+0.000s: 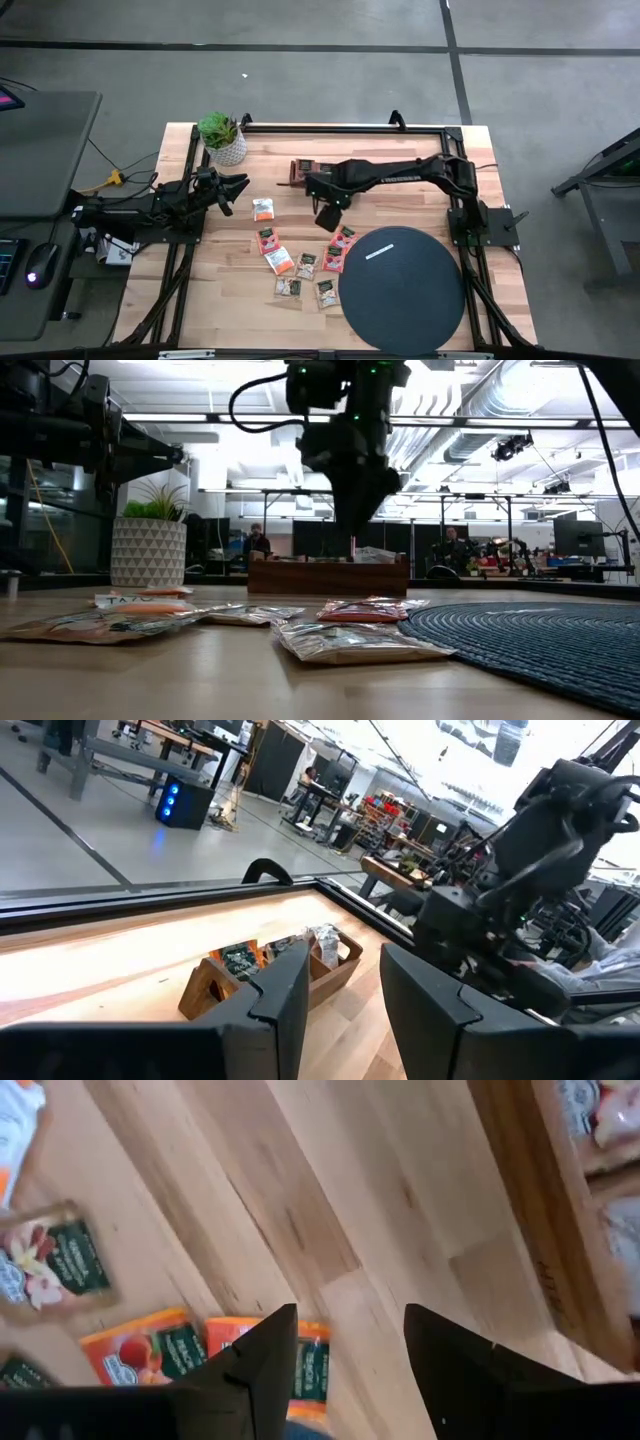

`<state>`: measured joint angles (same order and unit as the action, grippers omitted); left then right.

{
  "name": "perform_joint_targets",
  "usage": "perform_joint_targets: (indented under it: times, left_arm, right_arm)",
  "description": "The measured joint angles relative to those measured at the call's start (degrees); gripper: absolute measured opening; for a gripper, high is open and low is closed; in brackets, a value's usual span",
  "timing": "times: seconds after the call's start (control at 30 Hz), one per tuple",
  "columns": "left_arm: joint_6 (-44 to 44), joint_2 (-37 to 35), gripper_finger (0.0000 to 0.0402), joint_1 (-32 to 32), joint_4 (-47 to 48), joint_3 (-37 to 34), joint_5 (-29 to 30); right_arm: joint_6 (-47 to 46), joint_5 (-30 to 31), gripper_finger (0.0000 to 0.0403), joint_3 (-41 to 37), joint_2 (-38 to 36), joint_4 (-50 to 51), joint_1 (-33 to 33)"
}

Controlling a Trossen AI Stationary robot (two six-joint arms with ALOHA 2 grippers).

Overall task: Pick & Place Tea
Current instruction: Put the red orange tea sachet into the left section of the wooden organizer

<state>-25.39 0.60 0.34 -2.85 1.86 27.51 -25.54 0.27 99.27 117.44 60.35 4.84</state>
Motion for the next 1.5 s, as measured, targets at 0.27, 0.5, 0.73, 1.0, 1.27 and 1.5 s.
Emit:
perform_joint_targets:
  times: [0.27, 0.5, 0.73, 1.0, 1.27, 1.5]
  left_arm:
    - [0.0, 0.0, 0.0123, 0.0, 0.0, 0.0, 0.0]
    - [0.0, 0.0, 0.0123, 0.0, 0.0, 0.0, 0.0]
    - [0.0, 0.0, 0.0123, 0.0, 0.0, 0.0, 0.0]
    - [0.0, 0.0, 0.0123, 0.0, 0.0, 0.0, 0.0]
    - [0.0, 0.0, 0.0124, 0.0, 0.0, 0.0, 0.0]
    - [0.0, 0.0, 0.0123, 0.0, 0.0, 0.0, 0.0]
  right_arm:
    - [-8.7, -4.8, 0.0184, -12.0, -3.7, -10.2, -1.7]
    - [-10.4, -7.1, 0.021, -17.7, -4.8, -12.6, -3.6]
    - [-9.1, -5.4, 0.0237, -18.8, -4.8, -12.9, -4.2]
    - [-7.5, -4.1, 0.024, -18.8, -4.7, -12.8, -4.2]
    - [-8.1, -5.6, 0.024, -18.8, -2.9, -13.7, -5.3]
    - [-8.6, -6.7, 0.024, -18.8, -1.1, -14.2, -5.2]
